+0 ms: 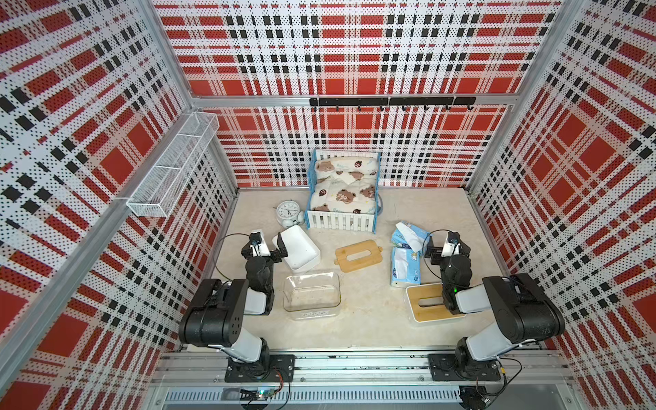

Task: Put the tissue paper into the tissue box
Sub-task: Move the tissue box to the center of the board.

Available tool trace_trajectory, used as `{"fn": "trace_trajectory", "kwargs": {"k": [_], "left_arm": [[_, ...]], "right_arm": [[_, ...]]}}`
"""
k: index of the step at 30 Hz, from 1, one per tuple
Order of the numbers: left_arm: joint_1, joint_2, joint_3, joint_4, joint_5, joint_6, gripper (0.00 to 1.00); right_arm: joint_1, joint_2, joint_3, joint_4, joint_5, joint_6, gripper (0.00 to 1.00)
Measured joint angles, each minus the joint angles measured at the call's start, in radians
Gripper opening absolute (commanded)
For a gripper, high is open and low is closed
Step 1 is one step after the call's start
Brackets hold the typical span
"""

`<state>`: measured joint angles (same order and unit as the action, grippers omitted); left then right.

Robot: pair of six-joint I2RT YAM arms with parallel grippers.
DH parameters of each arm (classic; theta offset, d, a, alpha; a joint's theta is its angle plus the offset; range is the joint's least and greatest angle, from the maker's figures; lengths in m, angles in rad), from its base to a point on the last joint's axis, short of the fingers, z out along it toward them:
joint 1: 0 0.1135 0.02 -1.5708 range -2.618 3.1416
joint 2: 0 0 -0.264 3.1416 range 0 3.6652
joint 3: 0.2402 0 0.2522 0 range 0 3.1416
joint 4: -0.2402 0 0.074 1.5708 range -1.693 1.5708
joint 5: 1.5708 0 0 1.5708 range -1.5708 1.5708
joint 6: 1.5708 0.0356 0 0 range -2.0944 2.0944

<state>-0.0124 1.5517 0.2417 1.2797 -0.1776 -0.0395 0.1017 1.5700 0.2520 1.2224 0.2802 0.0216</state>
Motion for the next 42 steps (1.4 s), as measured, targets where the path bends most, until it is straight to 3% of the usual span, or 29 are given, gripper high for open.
{"fn": "trace_trajectory", "kwargs": {"k": [33, 36, 39, 42], "left_arm": [[0.005, -0.035, 0.006, -0.048, -0.008, -0.012, 0.99], [0.007, -0.157, 0.047, -0.200, -0.060, -0.059, 0.99], [0.024, -0.272, 0.119, -0.323, -0.077, -0.170, 1.00], [0.036, -0.348, 0.166, -0.405, -0.037, -0.306, 0.93]], "right_arm": [[-0.008, -0.013, -0.002, -0.011, 0.018, 0.019, 0.97], [-0.008, -0.117, -0.003, -0.095, 0.048, 0.030, 0.95], [-0.008, -0.312, 0.004, -0.214, 0.095, 0.088, 0.95], [-0.009, -0.497, 0.080, -0.425, 0.061, 0.180, 0.83]]}}
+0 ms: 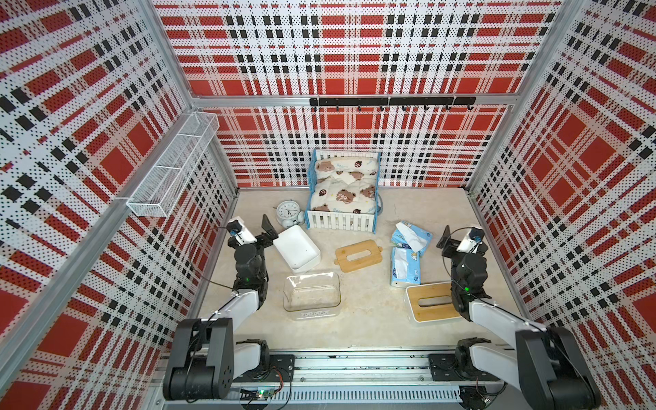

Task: Put the tissue paper into the tissue box
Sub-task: Move the tissue box to the center of the board.

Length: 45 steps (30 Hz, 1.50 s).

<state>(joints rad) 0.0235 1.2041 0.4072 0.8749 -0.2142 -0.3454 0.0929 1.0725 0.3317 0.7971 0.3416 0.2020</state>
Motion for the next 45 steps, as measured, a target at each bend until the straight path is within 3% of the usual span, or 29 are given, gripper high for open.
{"fn": "trace_trajectory", "kwargs": {"k": [4, 7, 10, 15, 19, 23, 28, 35, 39, 45], "left_arm": [[-0.018, -0.060, 0.051, -0.136, 0.116, -0.200, 0.92], [-0.097, -0.079, 0.135, -0.299, 0.157, -0.277, 0.93], [-0.217, -0.078, 0.245, -0.482, 0.158, -0.288, 0.94], [-0.391, -0.077, 0.369, -0.772, 0.105, -0.228, 0.96], [-0.381, -0.099, 0.367, -0.962, 0.064, -0.179, 0.98], [-0.283, -0.149, 0.343, -1.053, 0.084, -0.157, 0.99], [-0.167, -0.181, 0.319, -1.095, 0.129, -0.141, 0.99], [-0.162, -0.185, 0.299, -1.128, 0.160, -0.123, 0.99], [-0.202, -0.191, 0.299, -1.130, 0.154, -0.119, 0.99], [-0.380, -0.174, 0.299, -1.114, 0.146, -0.136, 0.99]], "right_arm": [[0.031, -0.069, 0.234, -0.311, -0.170, 0.134, 0.81], [0.145, -0.010, 0.416, -0.537, -0.278, 0.185, 0.81], [0.299, 0.075, 0.522, -0.710, -0.361, 0.223, 0.80], [0.557, 0.216, 0.571, -0.905, -0.447, 0.317, 0.78], [0.723, 0.353, 0.624, -0.979, -0.489, 0.385, 0.76], [0.817, 0.496, 0.710, -1.012, -0.497, 0.428, 0.70], [0.870, 0.647, 0.838, -1.090, -0.449, 0.455, 0.49], [0.887, 0.710, 0.939, -1.239, -0.325, 0.472, 0.33], [0.887, 0.705, 0.958, -1.318, -0.246, 0.475, 0.28], [0.844, 0.634, 0.923, -1.416, -0.162, 0.476, 0.25]]}}
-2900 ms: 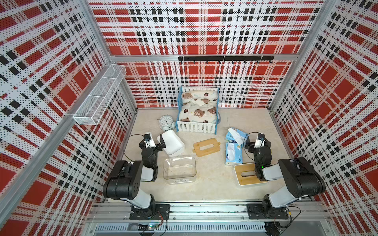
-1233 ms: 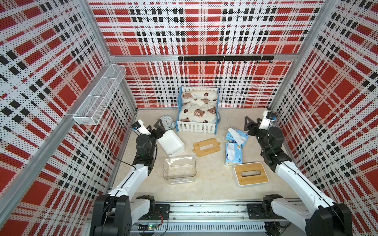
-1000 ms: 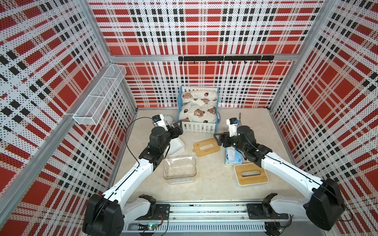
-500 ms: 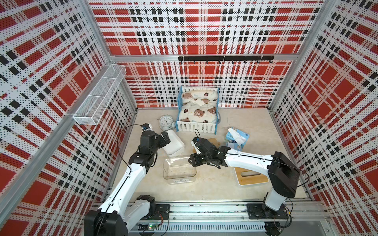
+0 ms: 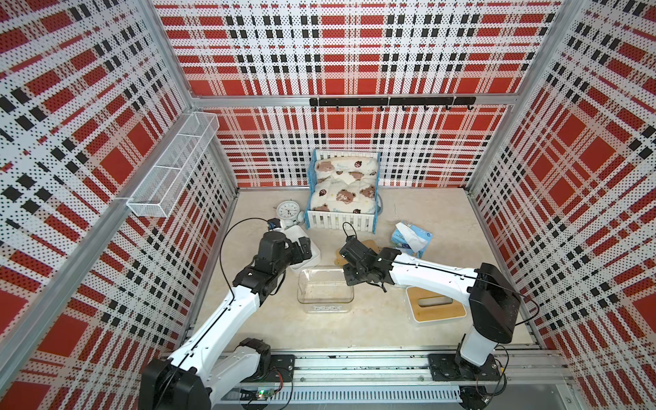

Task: Put the tissue paper into the tissue box
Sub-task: Move the tissue box to the center of the board.

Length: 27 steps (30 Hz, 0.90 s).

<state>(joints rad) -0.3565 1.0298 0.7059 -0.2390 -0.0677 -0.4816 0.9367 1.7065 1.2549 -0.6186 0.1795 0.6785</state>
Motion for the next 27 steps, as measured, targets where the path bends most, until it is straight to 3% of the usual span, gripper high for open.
{"fn": "trace_trajectory", "kwargs": {"k": [11, 22, 27], "left_arm": [[-0.224, 0.130, -0.020, 0.067, 0.001, -0.059, 1.00], [-0.307, 0.195, -0.038, 0.099, 0.008, -0.099, 0.99], [-0.377, 0.225, -0.031, 0.109, 0.007, -0.112, 0.99]], "right_arm": [[-0.109, -0.103, -0.098, -0.029, -0.007, -0.046, 0.31], [-0.160, -0.260, -0.104, -0.047, -0.071, -0.162, 0.59], [-0.275, -0.302, -0.106, -0.091, -0.063, -0.200, 0.70]]}}
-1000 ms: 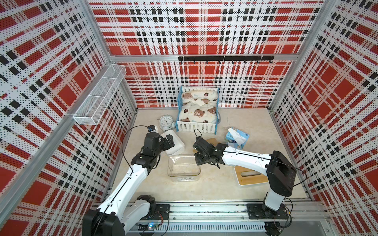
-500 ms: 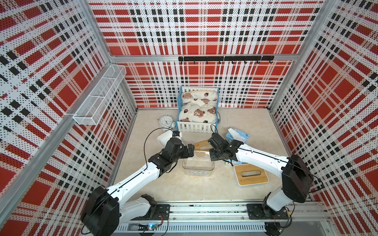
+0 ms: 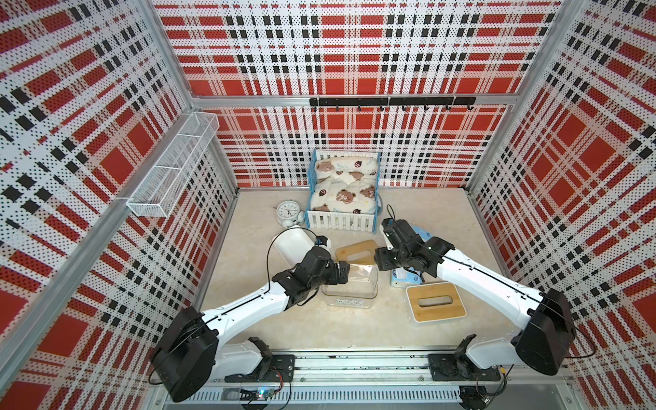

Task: Put the tissue paper into the tissue box
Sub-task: Move the tissue box to the center of the board, then pick up the paper towel from the center of the board.

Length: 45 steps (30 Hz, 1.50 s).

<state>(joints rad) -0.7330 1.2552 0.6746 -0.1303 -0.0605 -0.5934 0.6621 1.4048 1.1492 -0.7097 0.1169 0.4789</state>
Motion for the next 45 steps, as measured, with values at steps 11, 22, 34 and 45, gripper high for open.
{"fn": "trace_trajectory", "kwargs": {"k": [11, 22, 34, 45], "left_arm": [[-0.032, 0.001, 0.089, -0.037, -0.186, 0.021, 0.99], [-0.032, 0.011, 0.151, -0.036, -0.217, 0.067, 1.00], [-0.032, 0.024, 0.168, -0.034, -0.217, 0.092, 1.00], [0.007, 0.034, 0.168, -0.015, -0.160, 0.099, 1.00]], "right_arm": [[-0.357, -0.060, -0.224, 0.055, -0.058, -0.014, 0.66], [-0.502, -0.021, -0.332, 0.232, -0.295, -0.022, 0.44], [-0.549, 0.073, -0.393, 0.402, -0.432, -0.049, 0.26], [-0.556, 0.080, -0.402, 0.468, -0.483, -0.127, 0.00]]}}
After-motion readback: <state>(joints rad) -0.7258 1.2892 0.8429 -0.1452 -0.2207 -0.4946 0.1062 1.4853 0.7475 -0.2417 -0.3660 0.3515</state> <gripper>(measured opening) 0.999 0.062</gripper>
